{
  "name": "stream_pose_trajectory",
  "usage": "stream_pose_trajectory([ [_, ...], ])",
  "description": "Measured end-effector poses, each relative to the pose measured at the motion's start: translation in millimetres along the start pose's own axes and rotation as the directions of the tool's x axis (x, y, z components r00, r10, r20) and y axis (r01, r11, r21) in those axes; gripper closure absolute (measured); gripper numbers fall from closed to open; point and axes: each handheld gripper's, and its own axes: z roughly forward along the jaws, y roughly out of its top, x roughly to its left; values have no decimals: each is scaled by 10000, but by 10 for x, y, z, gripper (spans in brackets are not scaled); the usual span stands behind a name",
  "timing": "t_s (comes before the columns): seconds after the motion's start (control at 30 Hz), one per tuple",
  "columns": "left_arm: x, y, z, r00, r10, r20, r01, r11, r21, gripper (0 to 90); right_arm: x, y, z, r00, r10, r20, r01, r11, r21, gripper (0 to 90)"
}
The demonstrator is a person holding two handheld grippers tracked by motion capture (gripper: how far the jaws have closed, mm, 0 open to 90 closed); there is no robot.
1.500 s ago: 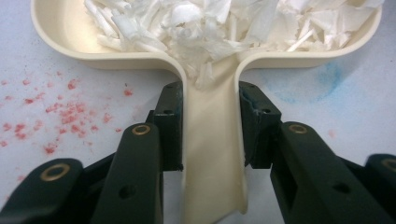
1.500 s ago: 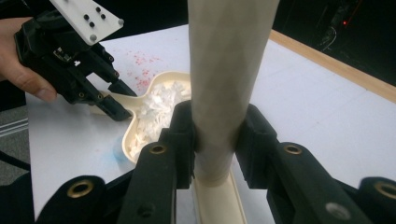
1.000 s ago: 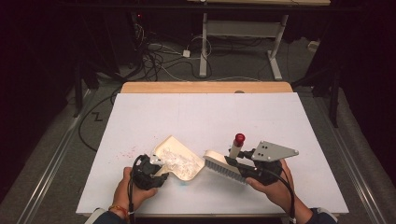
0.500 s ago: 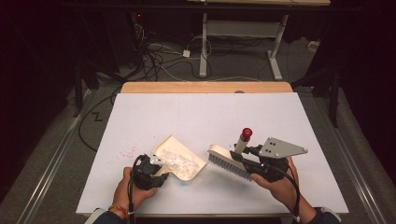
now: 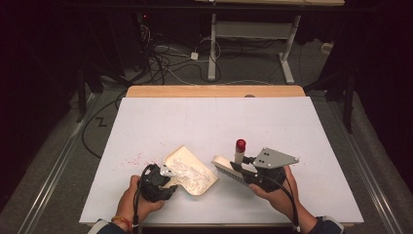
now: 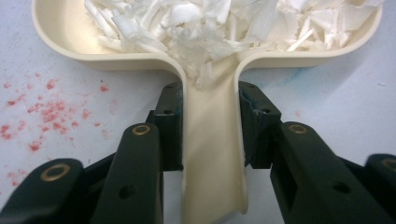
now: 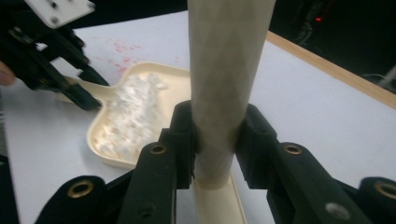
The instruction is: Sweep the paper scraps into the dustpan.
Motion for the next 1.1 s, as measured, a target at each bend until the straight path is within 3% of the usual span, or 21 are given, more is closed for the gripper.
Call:
stream_pose_trajectory([
  [0.1,0,-6,16,10000,-32,1,32,10000,-2,632,80,44,57,9992,-121,-387,115,9998,-155,713],
  [0.2,0,-10,17,10000,-29,-3,29,10000,-1,632,117,106,6,9962,-176,-856,120,9978,-654,713],
  [0.43,3,-21,31,9999,-138,48,138,9999,-18,632,96,191,-132,9976,-337,-609,273,9943,-1030,713],
  [0.6,6,-18,37,9997,-249,64,250,9996,-122,632,41,174,-148,9986,-226,-479,182,9957,-908,712],
  [0.7,17,-21,40,9996,-267,111,269,9995,-136,632,14,151,-126,9976,-4,-686,-45,9975,-705,712],
  [0.87,23,-21,38,9996,-267,87,268,9996,-121,632,32,63,-41,9950,133,-991,-127,9999,60,712],
  [1.1,33,-28,48,9994,-309,155,311,9994,-126,632,-116,-34,-234,9917,617,-1126,-601,9980,181,712],
])
